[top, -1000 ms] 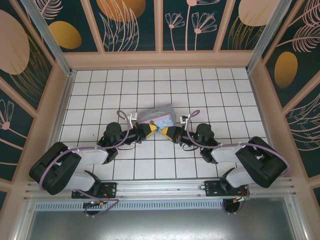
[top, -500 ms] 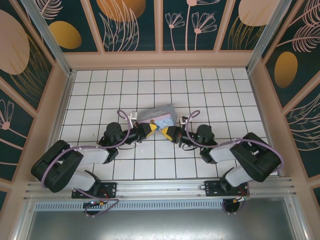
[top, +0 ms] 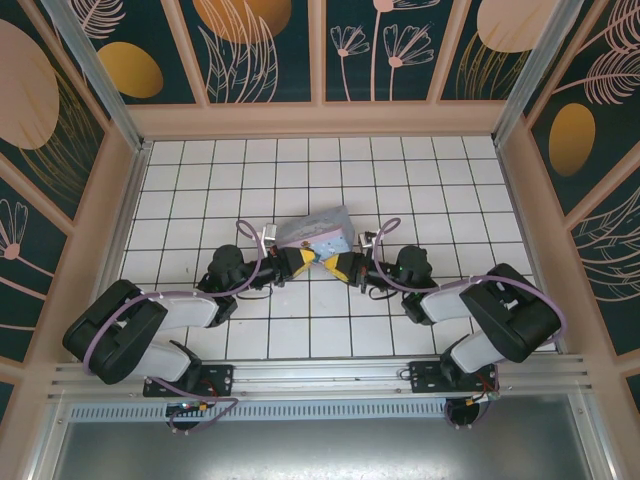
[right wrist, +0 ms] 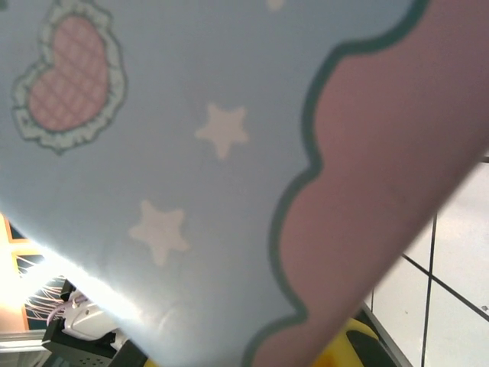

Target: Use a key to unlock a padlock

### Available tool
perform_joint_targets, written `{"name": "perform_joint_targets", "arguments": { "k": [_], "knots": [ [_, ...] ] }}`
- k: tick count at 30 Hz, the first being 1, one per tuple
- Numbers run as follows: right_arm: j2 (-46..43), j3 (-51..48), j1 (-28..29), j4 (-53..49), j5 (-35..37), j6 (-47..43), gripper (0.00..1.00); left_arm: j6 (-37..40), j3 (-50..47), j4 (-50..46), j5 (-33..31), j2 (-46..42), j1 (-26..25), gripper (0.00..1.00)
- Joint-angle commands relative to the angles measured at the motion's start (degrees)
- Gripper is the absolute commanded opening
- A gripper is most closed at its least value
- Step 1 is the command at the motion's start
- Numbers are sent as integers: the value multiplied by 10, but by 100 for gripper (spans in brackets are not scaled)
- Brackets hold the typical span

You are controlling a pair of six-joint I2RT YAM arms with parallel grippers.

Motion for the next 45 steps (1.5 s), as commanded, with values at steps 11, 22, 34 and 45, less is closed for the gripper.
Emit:
{"name": "perform_joint_targets", "arguments": {
  "k": [11,22,34,45],
  "knots": [
    [-20,52,-25,-14,-26,-78,0,14,12,15,105,-17,-30,0],
    [-24,70,-36,-60,-40,-116,0,15,12,2,108,-24,-30,0],
    [0,72,-30,-38,-39,-119,0,47,15,-44,86,-35,-31,0],
    [15,65,-13,-25,-37,-148,0,110,28,-87,84,-42,-31,0]
  ]
}}
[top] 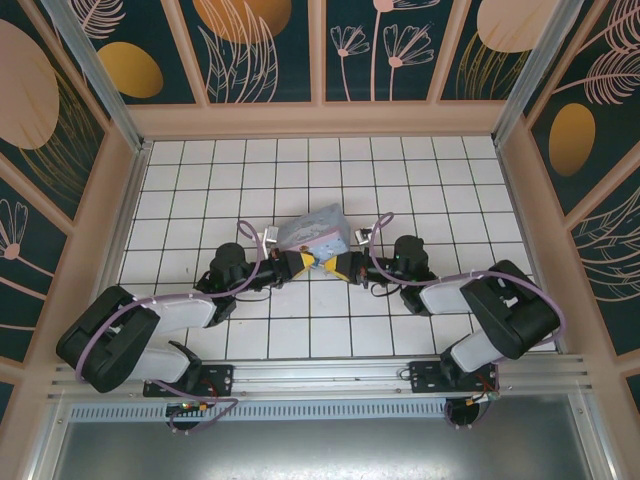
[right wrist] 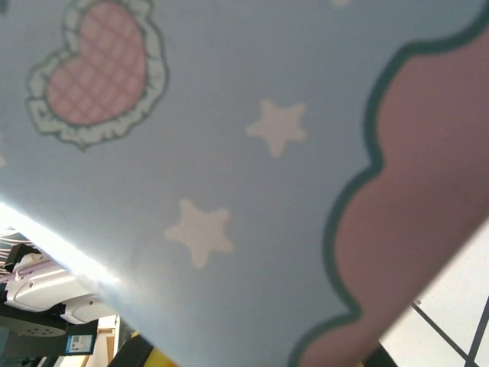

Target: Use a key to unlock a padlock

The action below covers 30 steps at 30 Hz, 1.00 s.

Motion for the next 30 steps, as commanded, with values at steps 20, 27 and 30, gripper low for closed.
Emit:
{"name": "perform_joint_targets", "arguments": {
  "k": [20,27,30],
  "knots": [
    [6,16,16,173,52,-20,0,-72,-4,157,81,14,-29,0],
    [6,17,21,215,36,-5,0,-71,-2,154,78,17,-30,0],
    [2,18,21,220,21,-8,0,-72,-2,154,76,21,-29,0]
  ]
}}
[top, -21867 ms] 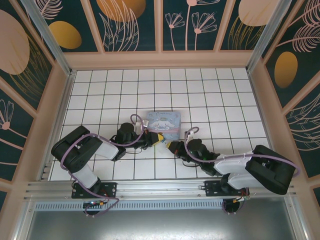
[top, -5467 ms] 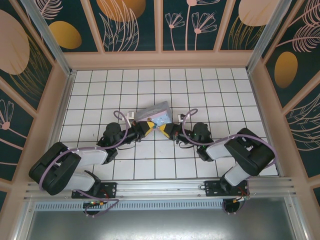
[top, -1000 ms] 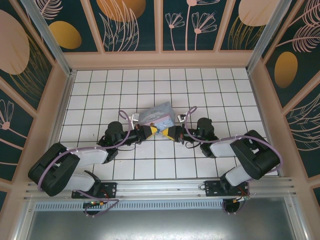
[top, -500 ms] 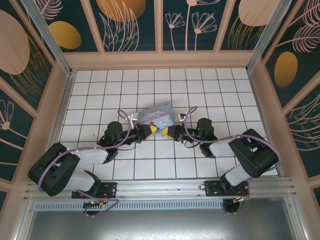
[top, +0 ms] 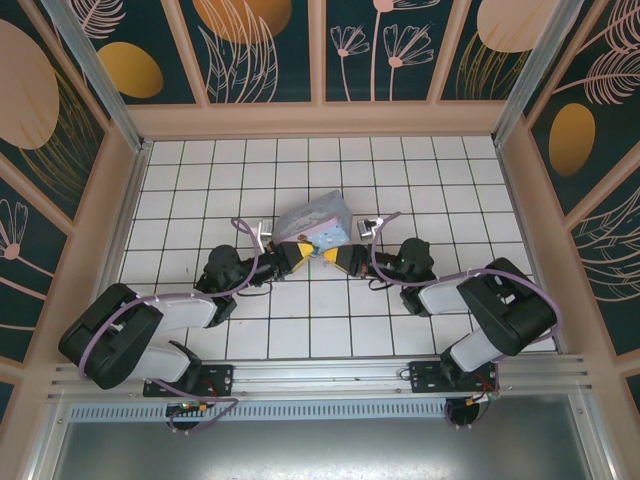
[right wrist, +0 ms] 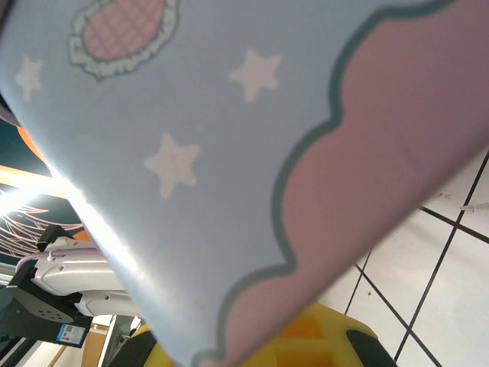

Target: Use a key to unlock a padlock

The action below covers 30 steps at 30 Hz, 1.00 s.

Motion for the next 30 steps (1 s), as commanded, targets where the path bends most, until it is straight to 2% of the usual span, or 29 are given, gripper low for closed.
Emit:
{"name": "perform_joint_targets", "arguments": {
  "k": [1,13,22,29,30],
  "knots": [
    [-8,23,16,85,-13,-1,0,4,3,28,97,9,-30,0],
    [-33,23,9,60,-58,-31,0,15,8,14,106,12,-30,0],
    [-51,13,-25,38,-37,-29,0,32,8,-14,112,2,-30,0],
    [-67,11,-26,15,-18,-31,0,33,8,-15,114,6,-29,0],
    [-68,11,-43,15,-17,-31,0,33,8,-14,114,5,-29,0]
  ]
}}
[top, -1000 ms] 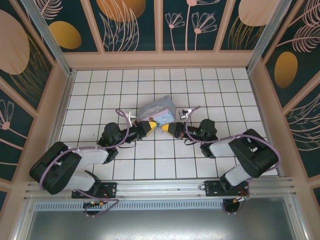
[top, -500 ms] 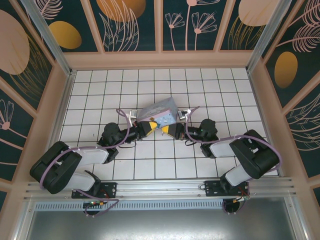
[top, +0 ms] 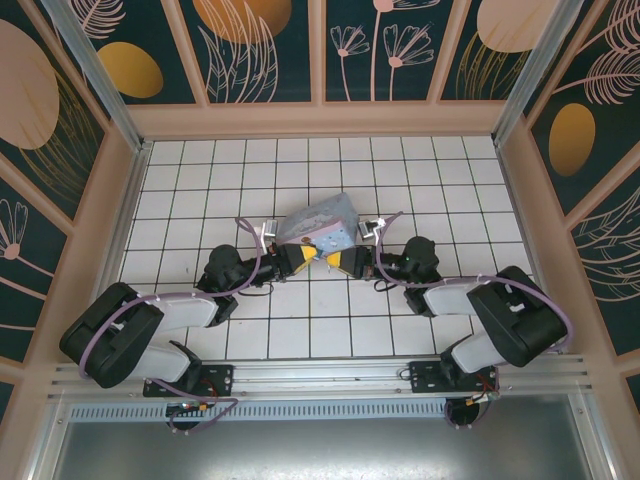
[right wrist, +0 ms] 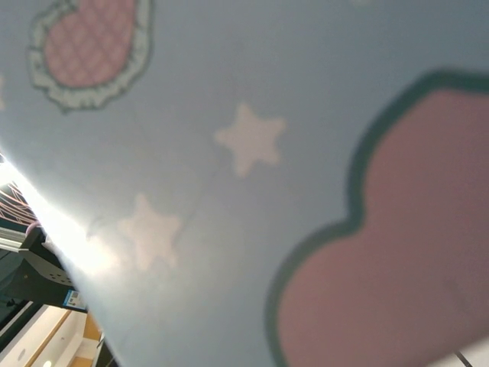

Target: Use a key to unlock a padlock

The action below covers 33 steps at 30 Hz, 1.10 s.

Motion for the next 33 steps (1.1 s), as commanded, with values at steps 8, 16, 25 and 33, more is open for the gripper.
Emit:
{"name": "perform_joint_targets", "arguments": {
  "k": [8,16,25,33],
  "knots": [
    [-24,19,-32,55,36,-26,0,23,3,-20,84,3,-25,0],
    [-17,23,-10,60,39,-19,0,18,10,-27,69,0,-24,0],
    [5,21,48,111,111,35,0,12,21,-30,51,-3,-25,0],
    [32,37,70,144,139,73,0,7,29,-20,48,6,-24,0]
  ]
}}
